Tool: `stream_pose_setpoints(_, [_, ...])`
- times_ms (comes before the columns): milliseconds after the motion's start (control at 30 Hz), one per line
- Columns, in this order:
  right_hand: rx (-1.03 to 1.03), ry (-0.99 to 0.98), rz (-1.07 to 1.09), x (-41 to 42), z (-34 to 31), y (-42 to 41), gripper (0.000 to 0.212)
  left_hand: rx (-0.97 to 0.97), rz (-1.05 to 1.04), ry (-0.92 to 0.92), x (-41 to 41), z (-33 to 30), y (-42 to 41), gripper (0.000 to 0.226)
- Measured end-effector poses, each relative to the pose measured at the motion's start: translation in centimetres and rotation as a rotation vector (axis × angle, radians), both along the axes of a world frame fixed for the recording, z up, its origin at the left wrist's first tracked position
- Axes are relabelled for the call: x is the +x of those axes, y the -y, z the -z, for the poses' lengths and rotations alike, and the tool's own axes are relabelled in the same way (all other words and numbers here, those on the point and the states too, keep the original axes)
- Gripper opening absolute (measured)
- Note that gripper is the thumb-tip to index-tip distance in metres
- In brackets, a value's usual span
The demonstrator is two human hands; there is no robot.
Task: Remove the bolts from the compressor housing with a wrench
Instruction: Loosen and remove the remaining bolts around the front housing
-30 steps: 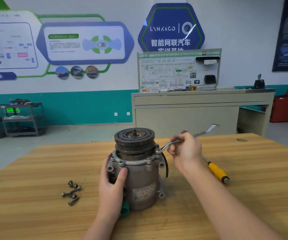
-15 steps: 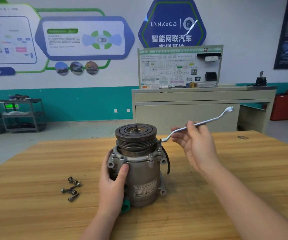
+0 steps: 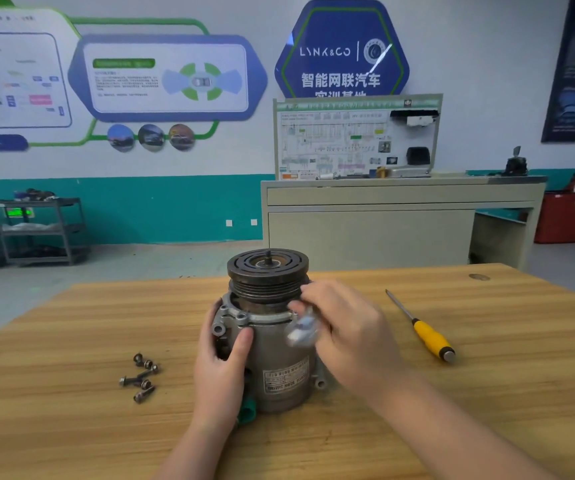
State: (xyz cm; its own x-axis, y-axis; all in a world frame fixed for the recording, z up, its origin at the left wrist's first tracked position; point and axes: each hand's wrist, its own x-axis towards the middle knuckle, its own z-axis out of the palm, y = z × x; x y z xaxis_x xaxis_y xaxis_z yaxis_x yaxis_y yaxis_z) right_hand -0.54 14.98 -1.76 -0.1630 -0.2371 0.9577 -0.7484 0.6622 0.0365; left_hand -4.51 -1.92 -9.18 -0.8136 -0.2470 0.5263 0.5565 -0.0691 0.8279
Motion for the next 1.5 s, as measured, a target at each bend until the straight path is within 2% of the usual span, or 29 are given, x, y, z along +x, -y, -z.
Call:
stream_pose_setpoints(100, [0.047, -0.141, 0.029, -0.2, 1.0, -0.1, 0.023, -0.007, 0.005, -0.001, 0.1, -0.1, 0.0, 0.051])
stream_pose_setpoints(167, [-0.051, -0.152, -0.001, -0.6, 2.0, -0.6, 0.033, 0.005, -0.009, -0.003, 0.1, -0.2, -0.1, 0.051])
stream_pose_setpoints(233, [-0.351, 0.022, -0.204, -0.6, 2.5, -0.6, 0.022, 0.006, -0.014, -0.003, 0.1, -0.2, -0.2, 0.048])
stream_pose_setpoints(333, [-0.976, 0.287, -0.548, -1.6, 1.7, 0.3, 0.014, 0.002, -0.024, -0.012, 0.1, -0.1, -0.2, 0.045])
stream_pose_setpoints(400, [-1.342, 0.483, -0.668, -3.5, 0.2, 0.2, 0.014, 0.005, -0.016, -0.007, 0.2, -0.3, -0.3, 0.044])
stream_pose_setpoints(433, [-1.442, 0.628, -0.712, -4.7, -0.7, -0.2, 0.015, 0.008, -0.012, -0.004, 0.3, -0.3, -0.3, 0.044])
stream_pose_setpoints(500, [-1.453, 0.996, -0.75, -6.8, -2.3, -1.0, 0.015, 0.016, -0.014, -0.004, 0.5, -0.3, -0.3, 0.049])
stream_pose_setpoints(600, [-1.103, 1.495, -0.755, -8.7, -3.9, -1.9, 0.017, 0.026, -0.013, -0.003, 0.5, -0.3, -0.4, 0.049])
stream_pose_setpoints(667, [-0.934, 1.624, -0.763, -9.1, -4.7, -2.3, 0.02, 0.036, -0.003, 0.003, 0.4, -0.3, -0.4, 0.049])
stream_pose_setpoints(700, [-0.927, 1.633, -0.789, -9.1, -5.0, -2.5, 0.019, 0.035, -0.002, 0.003, 0.3, -0.3, -0.4, 0.049])
stream_pose_setpoints(767, [-1.06, 1.536, -0.896, -8.5, -5.5, -2.9, 0.017, 0.026, -0.004, -0.005, 0.1, -0.2, -0.3, 0.048])
stream_pose_setpoints(867, [-1.283, 1.249, -1.042, -7.1, -5.3, -3.7, 0.02, 0.009, -0.001, 0.004, -0.1, -0.1, -0.1, 0.048])
stream_pose_setpoints(933, [-1.28, 1.027, -0.945, -5.9, -4.8, -3.8, 0.02, 0.008, -0.004, 0.016, -0.2, 0.0, 0.0, 0.047])
stream_pose_setpoints(1033, [-1.118, 0.736, -0.683, -4.4, -3.8, -3.2, 0.016, -0.006, -0.026, 0.012, -0.2, 0.1, 0.0, 0.048])
stream_pose_setpoints(1133, [-0.903, 0.552, -0.548, -3.3, -2.7, -2.5, 0.01, -0.047, -0.062, 0.036, 0.1, 0.0, 0.0, 0.049])
stream_pose_setpoints(1200, [-0.76, 0.476, -0.511, -2.6, -2.0, -2.0, 0.011, -0.149, -0.213, 0.022, 0.6, -0.1, -0.1, 0.062])
stream_pose_setpoints(1267, [-0.61, 0.399, -0.429, -2.2, -1.4, -1.7, 0.015, -0.304, -0.434, -0.074, 1.0, -0.1, -0.3, 0.075])
stream_pose_setpoints(1333, [-0.453, 0.294, -0.347, -1.9, -0.8, -1.6, 0.009, -0.397, -0.511, -0.15, 1.5, -0.4, -0.8, 0.079])
stream_pose_setpoints(1433, [-0.139, 0.092, -0.222, -1.5, 0.0, -1.3, 0.033, -0.488, -0.58, -0.16, 2.0, -0.8, -1.9, 0.093])
stream_pose_setpoints(1500, [0.025, -0.053, -0.154, -1.5, 0.4, -1.0, 0.035, -0.535, -0.645, -0.139, 2.4, -1.0, -2.4, 0.101])
